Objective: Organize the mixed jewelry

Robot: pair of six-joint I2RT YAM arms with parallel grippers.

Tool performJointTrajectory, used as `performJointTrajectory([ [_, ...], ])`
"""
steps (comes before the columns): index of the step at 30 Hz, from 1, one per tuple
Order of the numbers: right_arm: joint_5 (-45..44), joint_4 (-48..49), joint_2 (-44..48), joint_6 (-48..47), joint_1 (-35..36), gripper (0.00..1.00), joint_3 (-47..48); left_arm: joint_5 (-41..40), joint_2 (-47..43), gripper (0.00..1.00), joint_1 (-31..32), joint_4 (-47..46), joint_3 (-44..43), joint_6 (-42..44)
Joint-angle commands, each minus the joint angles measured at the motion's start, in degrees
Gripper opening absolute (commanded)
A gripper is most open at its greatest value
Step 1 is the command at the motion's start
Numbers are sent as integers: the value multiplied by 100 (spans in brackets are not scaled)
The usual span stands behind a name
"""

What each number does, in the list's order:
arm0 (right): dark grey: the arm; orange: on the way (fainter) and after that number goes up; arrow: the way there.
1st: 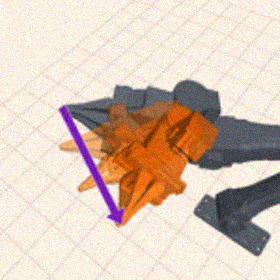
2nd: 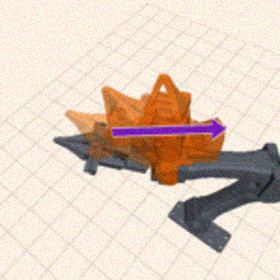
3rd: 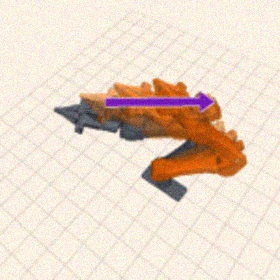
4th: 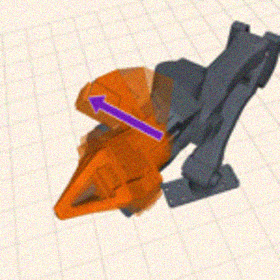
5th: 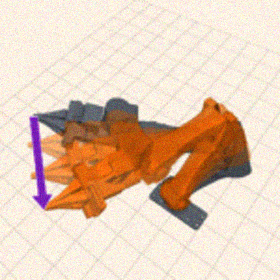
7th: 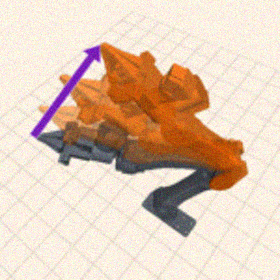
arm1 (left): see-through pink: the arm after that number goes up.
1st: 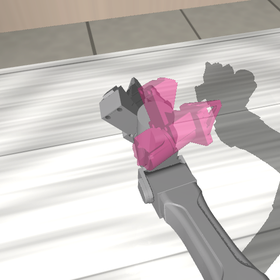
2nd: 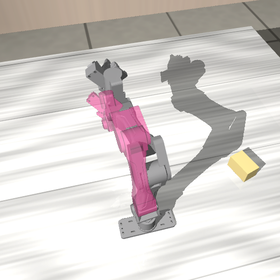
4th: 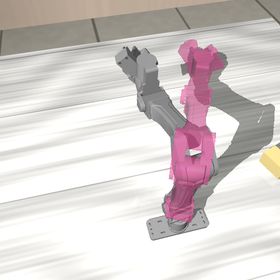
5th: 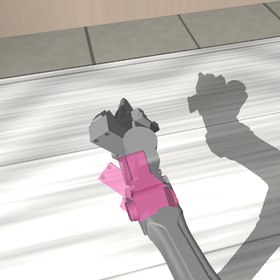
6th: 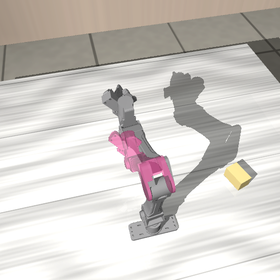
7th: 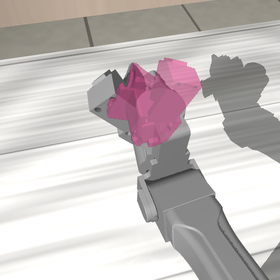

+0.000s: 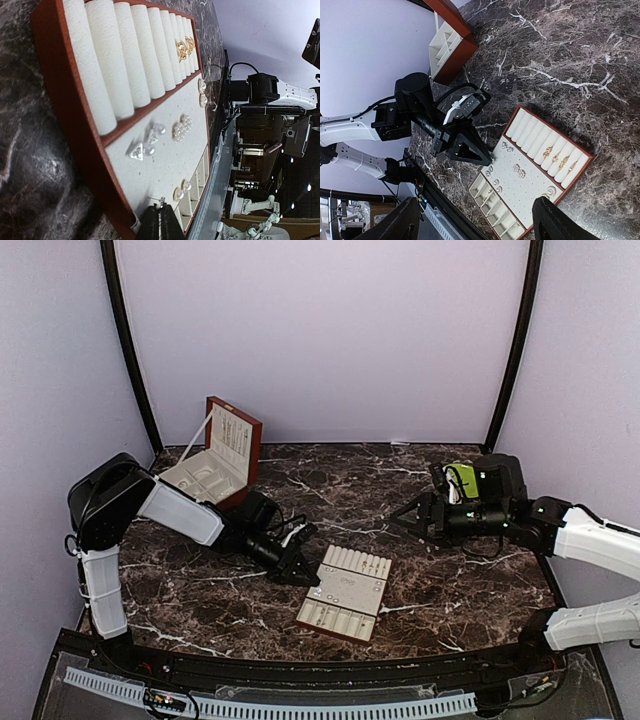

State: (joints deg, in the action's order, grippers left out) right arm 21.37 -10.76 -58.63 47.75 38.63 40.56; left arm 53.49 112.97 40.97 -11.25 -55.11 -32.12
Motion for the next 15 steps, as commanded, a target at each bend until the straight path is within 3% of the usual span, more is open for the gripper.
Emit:
performJointTrajectory([
  [1,-45,67,-6,-81,-7,79,119,-311,-100,7,-76,207,-26,0],
  [15,-54,68,-3,-113,-5,79,127,-499,-241,26,-77,591,-117,175],
])
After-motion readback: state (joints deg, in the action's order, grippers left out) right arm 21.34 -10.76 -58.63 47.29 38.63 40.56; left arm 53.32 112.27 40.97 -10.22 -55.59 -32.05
